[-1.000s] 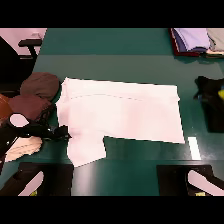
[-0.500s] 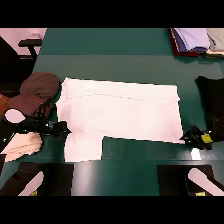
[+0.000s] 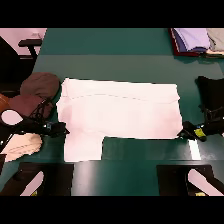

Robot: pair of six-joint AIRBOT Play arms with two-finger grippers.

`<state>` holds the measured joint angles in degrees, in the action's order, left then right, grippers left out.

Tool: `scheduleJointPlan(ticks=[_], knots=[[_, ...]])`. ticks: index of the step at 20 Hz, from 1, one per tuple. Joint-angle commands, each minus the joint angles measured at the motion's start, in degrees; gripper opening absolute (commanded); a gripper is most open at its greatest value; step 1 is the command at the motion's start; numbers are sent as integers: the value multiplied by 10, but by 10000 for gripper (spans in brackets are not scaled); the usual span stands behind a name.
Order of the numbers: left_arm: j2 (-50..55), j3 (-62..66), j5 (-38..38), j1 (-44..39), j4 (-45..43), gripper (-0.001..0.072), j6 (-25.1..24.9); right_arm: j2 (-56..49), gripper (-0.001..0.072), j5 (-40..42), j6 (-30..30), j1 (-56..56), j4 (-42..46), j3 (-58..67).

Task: Fold the shirts.

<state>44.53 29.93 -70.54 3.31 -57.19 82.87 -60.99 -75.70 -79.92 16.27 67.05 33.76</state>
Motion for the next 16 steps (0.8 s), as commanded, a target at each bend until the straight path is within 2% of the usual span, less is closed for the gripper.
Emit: scheduleJointPlan(ticks=[1, 4, 6, 7, 10, 16], knots=[[-80, 1, -57, 0, -46, 20, 43, 41, 14, -44, -7, -25, 49, 21], [-153, 7, -164, 0, -31, 20, 78, 116, 14, -118, -22, -28, 106, 39], [-167, 35, -195, 0, -12, 20, 87, 158, 14, -138, -33, -28, 120, 61], [-165, 54, -188, 0, -12, 20, 87, 171, 13, -134, -41, -28, 121, 76], [-126, 115, -99, 0, -43, 19, 76, 147, 13, -118, -41, -42, 120, 130], [123, 247, 30, 0, -64, 22, 4, -55, 13, -31, -48, -141, 120, 277]])
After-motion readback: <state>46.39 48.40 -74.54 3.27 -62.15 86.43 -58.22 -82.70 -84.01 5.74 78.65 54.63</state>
